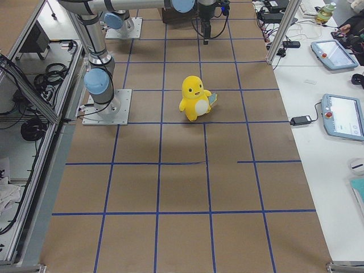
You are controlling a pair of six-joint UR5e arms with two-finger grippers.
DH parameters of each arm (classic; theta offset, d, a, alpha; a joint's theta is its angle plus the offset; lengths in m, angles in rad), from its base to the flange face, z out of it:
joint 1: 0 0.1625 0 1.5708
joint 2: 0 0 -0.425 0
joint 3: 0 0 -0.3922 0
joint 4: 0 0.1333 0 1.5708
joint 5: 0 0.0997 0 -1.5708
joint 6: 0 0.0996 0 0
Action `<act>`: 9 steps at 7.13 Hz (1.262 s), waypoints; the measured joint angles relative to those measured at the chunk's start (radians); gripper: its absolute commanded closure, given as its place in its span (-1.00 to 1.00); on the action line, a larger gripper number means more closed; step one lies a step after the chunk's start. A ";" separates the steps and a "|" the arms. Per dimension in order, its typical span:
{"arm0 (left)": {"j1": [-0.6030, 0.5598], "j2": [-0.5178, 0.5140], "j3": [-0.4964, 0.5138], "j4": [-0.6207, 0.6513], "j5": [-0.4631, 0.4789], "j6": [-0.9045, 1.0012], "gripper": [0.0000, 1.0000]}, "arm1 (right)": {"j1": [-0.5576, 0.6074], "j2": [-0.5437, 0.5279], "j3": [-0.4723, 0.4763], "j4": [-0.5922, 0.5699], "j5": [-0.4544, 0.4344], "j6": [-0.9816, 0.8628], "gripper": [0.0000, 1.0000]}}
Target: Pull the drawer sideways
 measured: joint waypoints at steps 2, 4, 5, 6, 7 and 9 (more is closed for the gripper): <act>0.000 0.004 0.004 -0.003 0.000 0.000 1.00 | 0.000 0.000 0.000 0.000 0.001 0.000 -1.00; 0.000 0.003 0.006 -0.010 0.000 -0.002 1.00 | 0.000 0.000 0.000 0.000 0.001 0.000 -1.00; -0.001 0.000 0.007 -0.012 0.001 -0.006 1.00 | 0.000 0.000 0.000 0.000 0.001 0.000 -1.00; -0.001 -0.001 0.007 -0.012 0.001 -0.011 1.00 | 0.000 0.000 0.000 0.000 0.001 0.000 -1.00; -0.002 -0.001 0.007 -0.012 0.001 -0.014 1.00 | 0.000 0.000 0.000 0.000 0.000 0.000 -1.00; -0.007 0.000 0.007 -0.013 0.001 -0.020 1.00 | 0.000 0.000 0.000 0.000 0.001 -0.001 -1.00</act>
